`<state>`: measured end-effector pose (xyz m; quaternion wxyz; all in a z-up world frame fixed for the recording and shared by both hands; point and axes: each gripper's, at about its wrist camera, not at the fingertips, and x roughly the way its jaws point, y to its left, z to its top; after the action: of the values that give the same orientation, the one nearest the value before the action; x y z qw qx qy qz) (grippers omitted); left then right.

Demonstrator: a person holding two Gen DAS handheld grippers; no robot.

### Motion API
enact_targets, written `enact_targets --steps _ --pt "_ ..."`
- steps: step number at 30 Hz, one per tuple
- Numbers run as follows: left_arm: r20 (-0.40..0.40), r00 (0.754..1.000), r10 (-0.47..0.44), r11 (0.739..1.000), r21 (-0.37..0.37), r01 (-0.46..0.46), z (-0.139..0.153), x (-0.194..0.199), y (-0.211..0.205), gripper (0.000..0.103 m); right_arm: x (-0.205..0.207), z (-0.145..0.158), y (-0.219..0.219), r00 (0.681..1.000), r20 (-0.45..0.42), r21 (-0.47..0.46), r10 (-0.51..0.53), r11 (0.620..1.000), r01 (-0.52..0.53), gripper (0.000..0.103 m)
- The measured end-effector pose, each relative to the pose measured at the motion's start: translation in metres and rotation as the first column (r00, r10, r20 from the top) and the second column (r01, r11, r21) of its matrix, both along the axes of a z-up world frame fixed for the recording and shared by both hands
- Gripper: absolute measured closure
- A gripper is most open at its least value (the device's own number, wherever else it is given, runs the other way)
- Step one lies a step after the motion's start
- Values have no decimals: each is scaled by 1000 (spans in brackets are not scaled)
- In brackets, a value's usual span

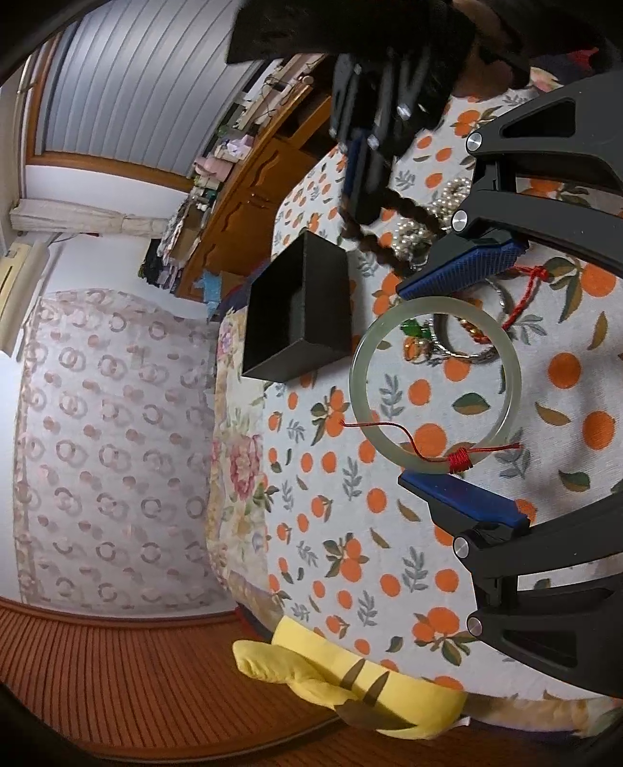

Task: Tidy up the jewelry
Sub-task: 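Grasp the wooden bead bracelet with the right tool while the left tool lifts the jade bangle, then carry both bracelets into the black box and open both tools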

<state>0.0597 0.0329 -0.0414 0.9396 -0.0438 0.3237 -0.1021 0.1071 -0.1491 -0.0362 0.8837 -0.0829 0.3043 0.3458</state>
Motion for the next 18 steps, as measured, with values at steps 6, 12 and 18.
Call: enact_targets --steps 6,12,18 --pt "18 1000 -8 1000 8 7 13 11 -7 34 5 33 -16 996 86 9 -18 1000 18 88" --pt "34 999 -26 999 22 25 23 23 -17 34 31 54 -23 990 134 2 -50 999 51 88" --pt "38 998 -43 998 39 42 27 38 -27 34 64 64 -29 985 147 6 -91 996 91 88"
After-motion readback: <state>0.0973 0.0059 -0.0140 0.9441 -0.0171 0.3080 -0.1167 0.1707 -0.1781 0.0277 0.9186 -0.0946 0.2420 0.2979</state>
